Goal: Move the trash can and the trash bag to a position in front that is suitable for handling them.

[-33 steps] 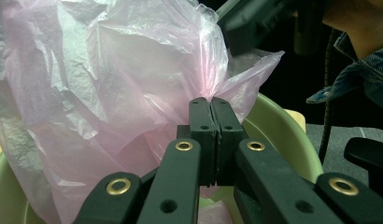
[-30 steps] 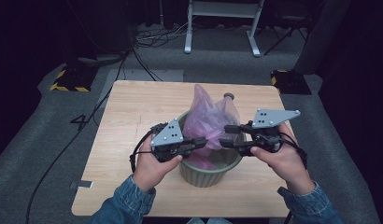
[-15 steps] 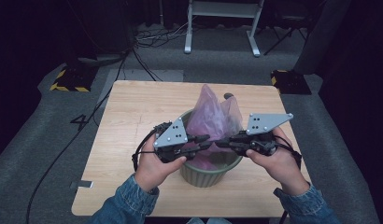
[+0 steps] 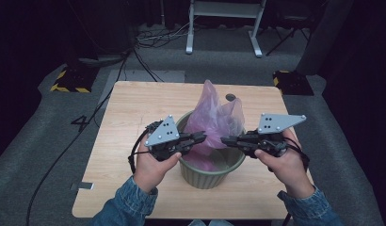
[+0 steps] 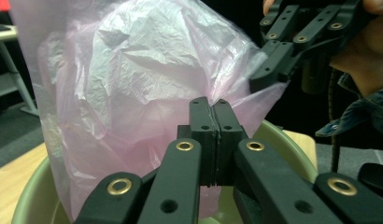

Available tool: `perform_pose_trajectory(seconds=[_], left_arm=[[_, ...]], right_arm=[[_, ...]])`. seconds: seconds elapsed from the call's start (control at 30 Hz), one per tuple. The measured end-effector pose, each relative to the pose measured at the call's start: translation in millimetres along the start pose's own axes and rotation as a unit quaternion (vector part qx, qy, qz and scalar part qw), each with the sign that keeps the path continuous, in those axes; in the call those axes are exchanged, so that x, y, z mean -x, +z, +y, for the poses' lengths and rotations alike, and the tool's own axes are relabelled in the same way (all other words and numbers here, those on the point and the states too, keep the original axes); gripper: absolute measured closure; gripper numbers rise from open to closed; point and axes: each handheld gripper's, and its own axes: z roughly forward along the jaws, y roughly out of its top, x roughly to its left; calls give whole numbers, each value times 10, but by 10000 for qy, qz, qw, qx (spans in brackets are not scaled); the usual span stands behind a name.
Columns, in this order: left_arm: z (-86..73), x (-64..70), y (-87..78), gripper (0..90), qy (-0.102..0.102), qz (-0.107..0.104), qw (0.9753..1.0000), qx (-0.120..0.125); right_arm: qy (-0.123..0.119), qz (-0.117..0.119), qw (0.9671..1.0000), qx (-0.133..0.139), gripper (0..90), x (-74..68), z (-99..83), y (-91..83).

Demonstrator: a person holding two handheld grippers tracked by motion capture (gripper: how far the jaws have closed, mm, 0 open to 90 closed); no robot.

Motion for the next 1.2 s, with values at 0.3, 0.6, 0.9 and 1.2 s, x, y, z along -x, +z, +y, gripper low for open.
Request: perform_pose_trajectory(seconds=[0.3,0.6,0.9,1.2], left_arm=[[-98,-35,-172,900,33,229,9991,-357],[-213,-204,-574,900,-337,443,9983,-183],[-334,-323,-912,900,-687,515,9960,-245],[-245,-255,-950,898,-552,420,9974,-180]], right_arm=[[129,-1110,9937,18,900,161,-2,-235],[510,-1823,9819,-109,900,422,-145,-506],[867,-1938,9765,-378,900,471,-271,-725],[721,-1579,9845,-267,900,285,-181,-734]])
